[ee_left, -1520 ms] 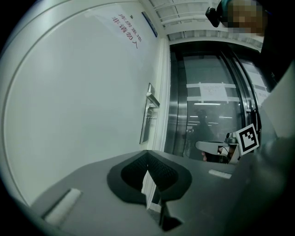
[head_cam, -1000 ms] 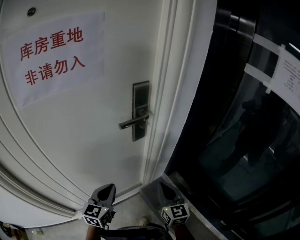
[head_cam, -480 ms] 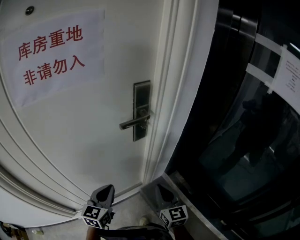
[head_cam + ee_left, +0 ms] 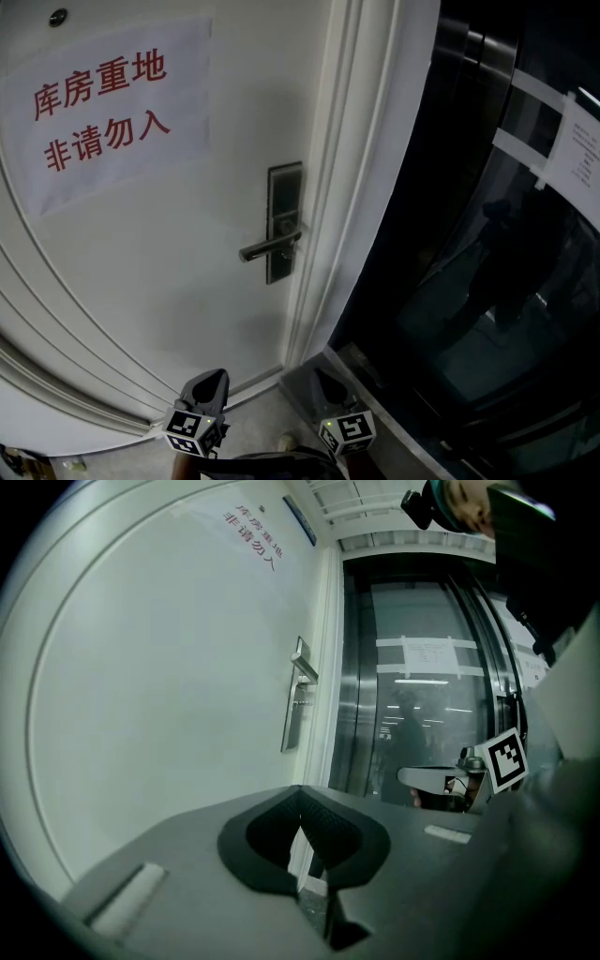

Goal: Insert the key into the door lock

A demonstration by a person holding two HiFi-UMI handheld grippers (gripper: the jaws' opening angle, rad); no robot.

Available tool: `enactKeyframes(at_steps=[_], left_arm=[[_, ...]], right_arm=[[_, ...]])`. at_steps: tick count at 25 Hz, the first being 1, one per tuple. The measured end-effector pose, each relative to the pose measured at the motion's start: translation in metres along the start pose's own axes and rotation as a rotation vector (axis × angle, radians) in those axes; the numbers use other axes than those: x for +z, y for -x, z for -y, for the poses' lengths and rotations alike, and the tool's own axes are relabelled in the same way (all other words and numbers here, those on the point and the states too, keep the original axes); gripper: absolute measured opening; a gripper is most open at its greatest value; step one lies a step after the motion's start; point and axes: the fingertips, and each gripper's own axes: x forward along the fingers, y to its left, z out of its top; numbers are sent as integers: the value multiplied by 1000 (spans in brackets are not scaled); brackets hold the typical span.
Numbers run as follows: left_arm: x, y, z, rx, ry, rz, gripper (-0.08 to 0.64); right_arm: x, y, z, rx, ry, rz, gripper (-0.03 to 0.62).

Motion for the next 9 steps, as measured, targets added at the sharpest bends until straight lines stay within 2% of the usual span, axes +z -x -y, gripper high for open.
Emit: enactKeyframes(at_steps=[5, 9], left_arm=[[0, 0, -4, 3, 2, -3, 2], [-1, 0, -6, 5, 1, -3, 2]], right_arm=[[0, -3, -2, -3, -27, 11, 0], [5, -5, -4, 6, 21, -1, 2]])
